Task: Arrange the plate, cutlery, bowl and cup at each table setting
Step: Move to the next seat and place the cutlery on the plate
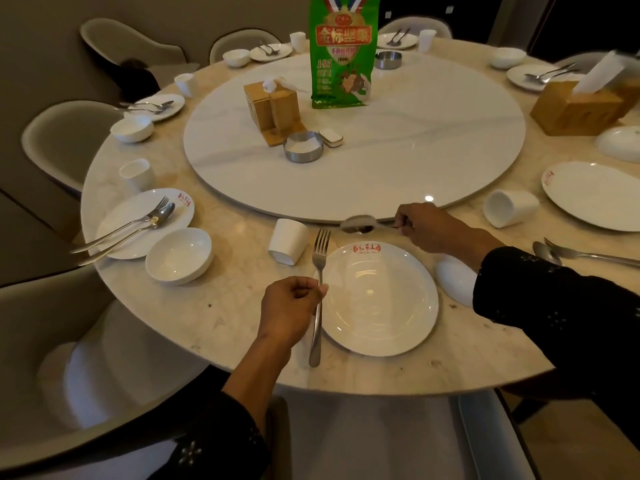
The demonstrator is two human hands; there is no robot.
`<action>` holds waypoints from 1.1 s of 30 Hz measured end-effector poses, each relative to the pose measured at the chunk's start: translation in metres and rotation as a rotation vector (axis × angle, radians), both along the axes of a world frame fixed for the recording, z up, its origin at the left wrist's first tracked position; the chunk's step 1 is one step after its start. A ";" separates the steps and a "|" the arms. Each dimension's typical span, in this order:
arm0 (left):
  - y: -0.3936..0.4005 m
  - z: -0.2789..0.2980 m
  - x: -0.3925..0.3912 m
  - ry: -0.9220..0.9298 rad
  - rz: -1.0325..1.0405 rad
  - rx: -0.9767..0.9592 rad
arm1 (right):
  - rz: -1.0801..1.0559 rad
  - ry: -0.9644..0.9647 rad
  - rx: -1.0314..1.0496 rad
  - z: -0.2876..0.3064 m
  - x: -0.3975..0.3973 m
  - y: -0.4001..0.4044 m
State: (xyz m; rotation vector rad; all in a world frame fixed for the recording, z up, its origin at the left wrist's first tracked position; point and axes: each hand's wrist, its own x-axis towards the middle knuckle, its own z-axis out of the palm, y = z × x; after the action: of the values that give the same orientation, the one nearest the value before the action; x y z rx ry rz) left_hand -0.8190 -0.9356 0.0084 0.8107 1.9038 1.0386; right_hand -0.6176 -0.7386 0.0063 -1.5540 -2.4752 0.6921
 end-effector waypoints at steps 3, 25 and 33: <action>0.002 0.006 0.008 0.012 -0.031 -0.008 | -0.128 0.131 0.035 0.023 0.005 -0.026; 0.013 -0.011 0.056 0.028 -0.138 -0.229 | -0.618 0.330 -0.345 -0.020 -0.016 -0.166; 0.018 -0.018 0.060 0.061 -0.169 -0.233 | -0.622 0.321 -0.320 -0.022 -0.024 -0.167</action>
State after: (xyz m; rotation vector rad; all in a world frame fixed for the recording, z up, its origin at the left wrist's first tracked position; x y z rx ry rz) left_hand -0.7586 -0.9178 -0.0095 0.8587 1.9264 0.6824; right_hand -0.6412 -0.9060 -0.0162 -1.9834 -1.5776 1.1326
